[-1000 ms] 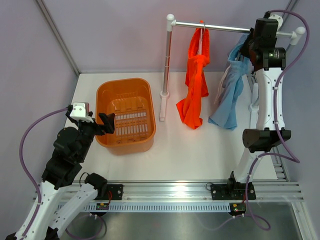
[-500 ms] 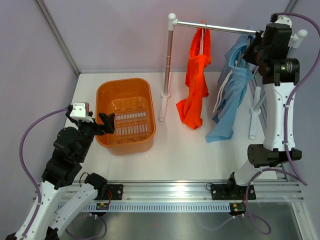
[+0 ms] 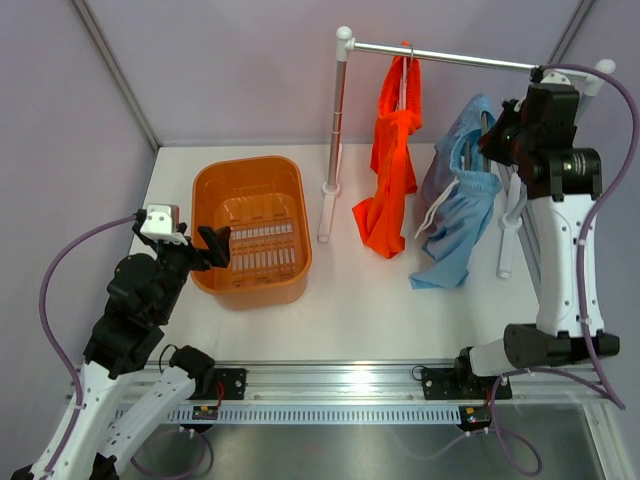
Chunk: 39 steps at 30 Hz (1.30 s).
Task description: Remove the shorts from the hanger
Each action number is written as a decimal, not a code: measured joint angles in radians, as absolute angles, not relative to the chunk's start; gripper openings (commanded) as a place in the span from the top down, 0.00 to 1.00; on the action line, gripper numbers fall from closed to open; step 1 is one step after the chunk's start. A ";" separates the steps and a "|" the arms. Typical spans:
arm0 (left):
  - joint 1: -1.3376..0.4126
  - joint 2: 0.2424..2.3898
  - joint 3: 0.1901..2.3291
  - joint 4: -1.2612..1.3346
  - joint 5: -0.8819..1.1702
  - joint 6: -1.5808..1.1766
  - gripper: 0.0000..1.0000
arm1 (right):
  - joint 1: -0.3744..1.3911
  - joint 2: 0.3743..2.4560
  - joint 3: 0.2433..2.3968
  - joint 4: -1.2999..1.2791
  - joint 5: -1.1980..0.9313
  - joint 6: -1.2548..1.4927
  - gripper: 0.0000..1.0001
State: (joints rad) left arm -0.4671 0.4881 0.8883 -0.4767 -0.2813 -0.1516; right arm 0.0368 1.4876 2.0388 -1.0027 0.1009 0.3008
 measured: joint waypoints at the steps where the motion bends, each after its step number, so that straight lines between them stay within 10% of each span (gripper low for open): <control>1: -0.467 0.488 0.888 -0.476 -0.276 -0.152 0.01 | 0.037 1.439 1.985 -1.002 0.084 0.307 1.00; 20: -0.535 0.728 1.058 -0.486 0.022 -0.193 0.01 | 0.381 0.970 1.521 -1.067 -0.202 0.318 1.00; 39: -1.154 1.310 1.336 -0.467 -0.356 -0.309 0.01 | 0.646 1.050 1.454 -1.018 0.046 0.382 1.00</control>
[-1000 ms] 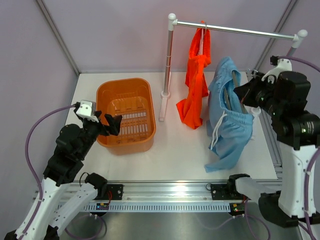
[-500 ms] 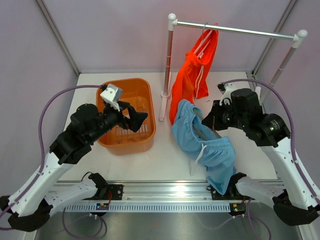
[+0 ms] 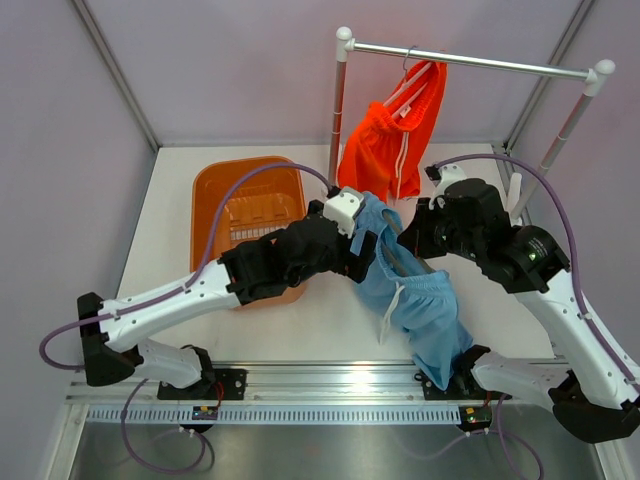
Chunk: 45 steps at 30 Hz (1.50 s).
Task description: Remove the shorts from the hanger
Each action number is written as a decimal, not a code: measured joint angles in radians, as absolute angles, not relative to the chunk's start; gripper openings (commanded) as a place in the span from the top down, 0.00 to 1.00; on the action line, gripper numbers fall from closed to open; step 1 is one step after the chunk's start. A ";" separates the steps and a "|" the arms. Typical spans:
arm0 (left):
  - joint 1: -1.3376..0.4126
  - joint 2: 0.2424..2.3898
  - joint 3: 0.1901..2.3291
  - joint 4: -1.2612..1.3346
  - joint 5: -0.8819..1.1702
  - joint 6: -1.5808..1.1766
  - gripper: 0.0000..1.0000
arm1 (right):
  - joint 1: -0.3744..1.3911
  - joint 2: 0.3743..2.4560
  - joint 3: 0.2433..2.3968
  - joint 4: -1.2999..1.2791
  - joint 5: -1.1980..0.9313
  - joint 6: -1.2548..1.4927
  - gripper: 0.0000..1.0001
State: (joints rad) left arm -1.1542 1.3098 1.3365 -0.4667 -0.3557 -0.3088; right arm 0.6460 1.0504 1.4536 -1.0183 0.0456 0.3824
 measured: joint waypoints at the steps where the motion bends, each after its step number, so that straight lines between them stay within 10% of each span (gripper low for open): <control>1: -1.155 1.326 1.340 -0.466 -0.361 -0.315 0.01 | 0.647 1.050 1.454 -1.018 0.047 0.385 1.00; 29: -1.168 1.530 1.468 -0.386 -0.441 -0.379 0.02 | 0.655 1.022 1.434 -1.023 0.072 0.400 1.00; 36: -1.169 1.544 1.468 -0.411 -0.471 -0.401 0.33 | 0.656 1.020 1.448 -1.023 0.072 0.400 1.00; 41: -1.174 1.548 1.480 -0.411 -0.483 -0.412 0.97 | 0.661 1.020 1.448 -1.024 0.072 0.401 1.00; 45: -1.168 1.548 1.483 -0.417 -0.504 -0.400 0.94 | 0.661 1.018 1.458 -1.029 0.073 0.401 1.00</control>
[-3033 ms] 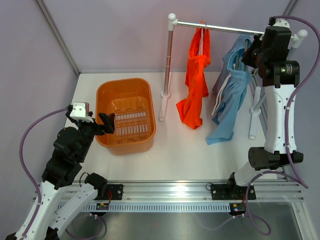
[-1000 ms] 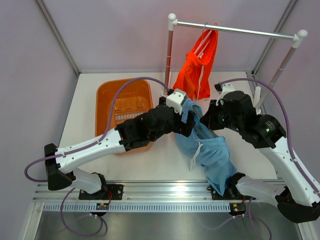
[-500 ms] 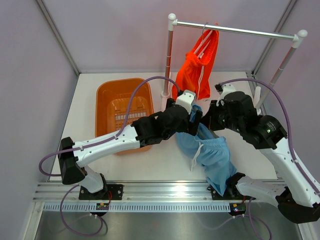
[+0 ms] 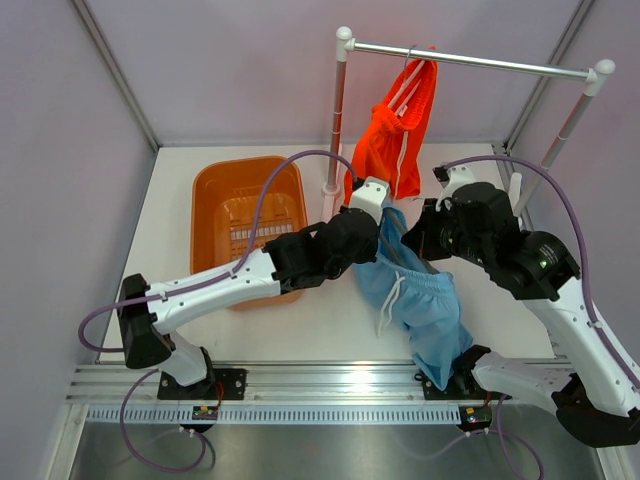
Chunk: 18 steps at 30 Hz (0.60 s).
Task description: Remove the shorts from the hanger
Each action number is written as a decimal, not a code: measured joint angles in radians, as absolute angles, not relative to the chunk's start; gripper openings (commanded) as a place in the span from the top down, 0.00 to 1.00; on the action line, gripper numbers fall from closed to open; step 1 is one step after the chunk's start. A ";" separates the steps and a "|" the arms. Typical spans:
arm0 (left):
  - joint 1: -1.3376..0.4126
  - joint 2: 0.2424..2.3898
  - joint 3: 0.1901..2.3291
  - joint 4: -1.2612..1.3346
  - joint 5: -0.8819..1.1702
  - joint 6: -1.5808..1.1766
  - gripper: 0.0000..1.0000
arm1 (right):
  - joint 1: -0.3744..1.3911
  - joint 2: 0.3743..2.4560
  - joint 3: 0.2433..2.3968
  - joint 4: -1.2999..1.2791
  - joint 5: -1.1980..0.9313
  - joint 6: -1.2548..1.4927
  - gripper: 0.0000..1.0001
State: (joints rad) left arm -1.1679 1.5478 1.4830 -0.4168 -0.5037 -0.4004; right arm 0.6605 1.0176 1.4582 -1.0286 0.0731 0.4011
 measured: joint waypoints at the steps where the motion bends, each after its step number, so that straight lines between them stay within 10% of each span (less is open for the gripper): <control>1: -1.165 1.548 1.485 -0.416 -0.511 -0.396 0.94 | 0.661 1.018 1.462 -1.031 0.073 0.401 1.00; 18: -1.055 1.715 1.787 -0.428 -0.495 -0.357 1.00 | 0.660 0.878 1.486 -1.074 0.073 0.389 1.00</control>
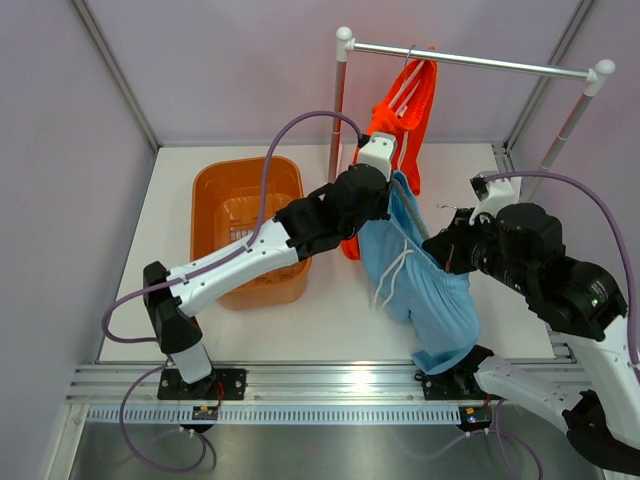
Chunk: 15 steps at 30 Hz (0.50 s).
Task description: Remove the shorts from the hanger
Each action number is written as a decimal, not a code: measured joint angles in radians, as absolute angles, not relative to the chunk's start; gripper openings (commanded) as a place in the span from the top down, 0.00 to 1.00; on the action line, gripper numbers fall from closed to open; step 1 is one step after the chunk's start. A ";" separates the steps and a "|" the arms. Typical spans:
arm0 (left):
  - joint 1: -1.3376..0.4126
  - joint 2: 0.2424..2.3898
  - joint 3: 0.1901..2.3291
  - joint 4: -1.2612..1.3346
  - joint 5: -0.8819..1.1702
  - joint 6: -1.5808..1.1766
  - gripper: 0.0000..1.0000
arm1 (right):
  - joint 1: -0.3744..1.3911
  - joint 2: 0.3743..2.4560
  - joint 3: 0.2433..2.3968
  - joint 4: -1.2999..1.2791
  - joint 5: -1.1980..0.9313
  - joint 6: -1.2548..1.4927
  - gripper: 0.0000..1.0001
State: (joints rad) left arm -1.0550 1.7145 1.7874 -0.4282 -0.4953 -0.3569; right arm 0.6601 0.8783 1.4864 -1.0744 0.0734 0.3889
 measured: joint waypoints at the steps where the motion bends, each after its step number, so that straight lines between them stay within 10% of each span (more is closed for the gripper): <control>1: -1.055 1.719 1.795 -0.428 -0.489 -0.357 1.00 | 0.660 0.869 1.487 -1.078 0.085 0.389 1.00; 15: -1.042 1.719 1.690 -0.395 -0.422 -0.356 1.00 | 0.660 0.760 1.551 -1.074 0.142 0.390 1.00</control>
